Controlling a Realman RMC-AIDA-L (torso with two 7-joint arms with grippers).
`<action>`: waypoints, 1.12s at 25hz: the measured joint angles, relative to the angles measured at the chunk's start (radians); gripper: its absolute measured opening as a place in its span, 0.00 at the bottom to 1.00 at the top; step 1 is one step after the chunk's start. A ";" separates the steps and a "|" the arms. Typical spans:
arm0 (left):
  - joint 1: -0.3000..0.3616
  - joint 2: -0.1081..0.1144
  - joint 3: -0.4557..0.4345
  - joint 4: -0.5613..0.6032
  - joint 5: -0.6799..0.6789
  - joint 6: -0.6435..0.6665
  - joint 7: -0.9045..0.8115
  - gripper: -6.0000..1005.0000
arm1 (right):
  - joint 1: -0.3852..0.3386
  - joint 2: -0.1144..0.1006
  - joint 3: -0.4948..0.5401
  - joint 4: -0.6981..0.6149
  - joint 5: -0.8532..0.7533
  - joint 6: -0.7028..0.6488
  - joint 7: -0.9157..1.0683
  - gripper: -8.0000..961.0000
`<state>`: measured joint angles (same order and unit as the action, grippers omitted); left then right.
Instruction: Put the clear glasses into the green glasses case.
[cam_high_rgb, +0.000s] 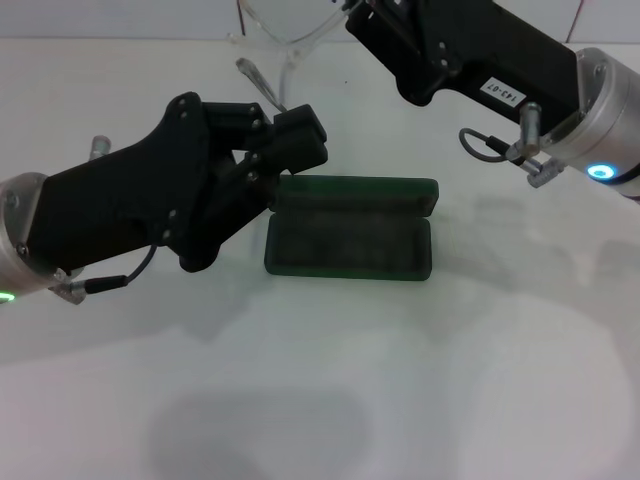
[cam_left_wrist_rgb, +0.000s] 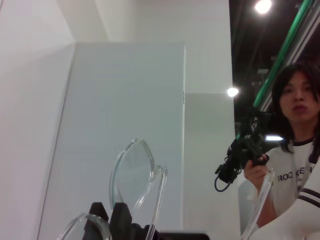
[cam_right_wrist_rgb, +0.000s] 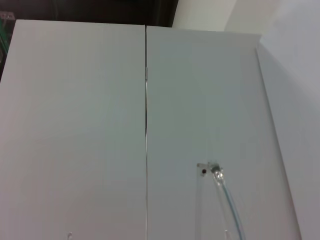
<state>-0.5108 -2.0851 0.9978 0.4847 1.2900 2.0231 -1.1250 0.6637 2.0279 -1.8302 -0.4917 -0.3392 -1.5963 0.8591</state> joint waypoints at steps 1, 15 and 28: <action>0.000 0.000 0.000 0.000 0.000 0.000 0.002 0.09 | 0.000 0.000 -0.001 0.000 -0.001 0.001 0.000 0.13; -0.002 0.000 -0.001 -0.002 -0.011 -0.001 0.018 0.08 | 0.013 0.000 -0.030 0.017 -0.008 0.018 0.001 0.13; -0.003 -0.001 -0.001 -0.011 -0.012 -0.006 0.031 0.07 | 0.024 0.000 -0.062 0.016 -0.009 0.031 0.001 0.13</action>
<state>-0.5140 -2.0858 0.9971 0.4740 1.2777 2.0170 -1.0937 0.6876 2.0279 -1.8926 -0.4761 -0.3481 -1.5654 0.8604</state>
